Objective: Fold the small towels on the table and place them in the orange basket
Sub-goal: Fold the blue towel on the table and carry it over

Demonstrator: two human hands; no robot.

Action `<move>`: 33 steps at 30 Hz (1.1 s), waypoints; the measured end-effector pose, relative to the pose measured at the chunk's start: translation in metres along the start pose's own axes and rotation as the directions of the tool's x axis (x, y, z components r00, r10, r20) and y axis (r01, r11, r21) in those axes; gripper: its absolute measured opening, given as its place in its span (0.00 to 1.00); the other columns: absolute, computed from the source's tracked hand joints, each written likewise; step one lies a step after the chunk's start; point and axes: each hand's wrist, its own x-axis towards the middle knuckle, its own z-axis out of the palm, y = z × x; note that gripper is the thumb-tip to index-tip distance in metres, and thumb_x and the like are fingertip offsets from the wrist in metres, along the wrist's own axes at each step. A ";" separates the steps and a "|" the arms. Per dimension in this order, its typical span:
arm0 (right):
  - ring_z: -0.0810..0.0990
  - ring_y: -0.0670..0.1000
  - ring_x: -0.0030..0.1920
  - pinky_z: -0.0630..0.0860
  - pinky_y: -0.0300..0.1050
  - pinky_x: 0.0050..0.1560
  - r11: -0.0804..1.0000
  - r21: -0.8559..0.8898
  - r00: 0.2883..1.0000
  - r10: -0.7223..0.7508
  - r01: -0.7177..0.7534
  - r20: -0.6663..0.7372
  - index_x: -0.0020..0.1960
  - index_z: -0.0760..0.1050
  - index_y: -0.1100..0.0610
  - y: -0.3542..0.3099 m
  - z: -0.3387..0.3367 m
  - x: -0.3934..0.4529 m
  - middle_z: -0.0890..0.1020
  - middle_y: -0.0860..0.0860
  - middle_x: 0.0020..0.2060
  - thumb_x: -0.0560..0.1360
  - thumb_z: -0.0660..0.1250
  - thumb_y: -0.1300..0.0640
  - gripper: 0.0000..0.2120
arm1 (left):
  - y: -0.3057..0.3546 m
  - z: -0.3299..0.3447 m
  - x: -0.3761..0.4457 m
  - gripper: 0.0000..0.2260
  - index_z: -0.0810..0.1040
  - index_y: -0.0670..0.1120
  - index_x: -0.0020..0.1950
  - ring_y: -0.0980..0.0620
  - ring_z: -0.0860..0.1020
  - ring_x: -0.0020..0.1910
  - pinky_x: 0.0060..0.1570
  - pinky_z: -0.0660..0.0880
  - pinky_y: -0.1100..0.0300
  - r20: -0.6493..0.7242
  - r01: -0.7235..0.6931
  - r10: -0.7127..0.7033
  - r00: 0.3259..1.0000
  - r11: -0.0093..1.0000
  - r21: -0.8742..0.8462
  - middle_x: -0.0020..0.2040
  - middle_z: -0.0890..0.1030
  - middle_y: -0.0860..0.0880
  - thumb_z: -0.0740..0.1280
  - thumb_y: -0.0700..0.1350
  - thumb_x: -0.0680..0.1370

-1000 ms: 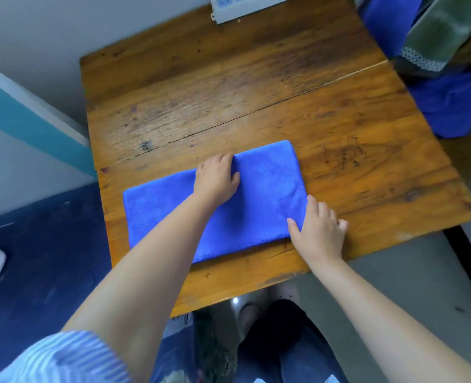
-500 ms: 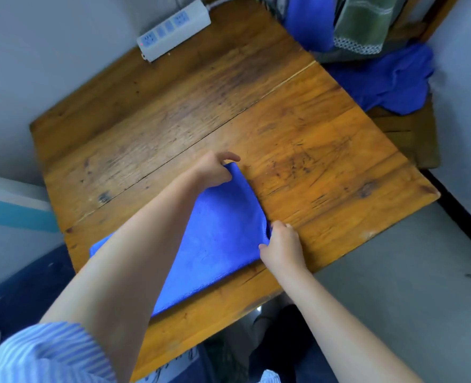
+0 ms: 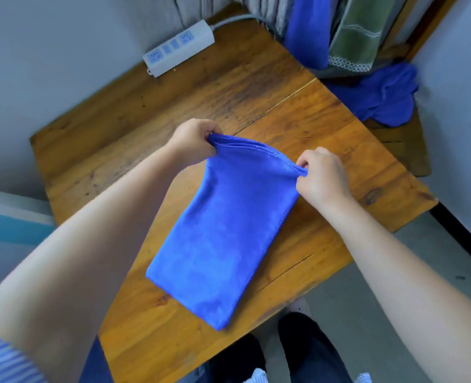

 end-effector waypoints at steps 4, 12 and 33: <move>0.70 0.58 0.52 0.61 0.42 0.40 0.980 -0.111 0.972 -0.181 0.165 -0.150 0.45 0.75 0.65 -0.026 -0.004 -0.020 0.75 0.59 0.47 0.69 0.60 0.72 0.09 | -0.022 -0.020 -0.021 0.09 0.79 0.37 0.51 0.51 0.66 0.44 0.34 0.61 0.70 -0.045 -0.168 0.175 0.984 0.978 0.120 0.38 0.70 0.48 0.67 0.33 0.71; 0.76 0.62 0.33 0.72 0.47 0.33 0.893 -0.138 0.872 -0.449 0.428 -0.196 0.36 0.72 0.64 -0.034 0.041 -0.100 0.76 0.60 0.31 0.57 0.60 0.74 0.10 | -0.099 -0.007 -0.087 0.03 0.77 0.36 0.34 0.46 0.69 0.32 0.35 0.62 0.65 0.014 -0.560 0.583 0.812 0.773 0.298 0.34 0.78 0.39 0.65 0.35 0.63; 0.64 0.53 0.38 0.62 0.44 0.40 0.755 -0.382 0.752 -0.629 0.533 -0.195 0.29 0.73 0.60 -0.014 0.167 -0.186 0.74 0.55 0.29 0.61 0.56 0.69 0.10 | -0.206 0.072 -0.149 0.08 0.76 0.43 0.30 0.46 0.76 0.28 0.23 0.70 0.63 0.223 -0.696 0.695 0.684 0.529 0.485 0.28 0.76 0.46 0.58 0.43 0.63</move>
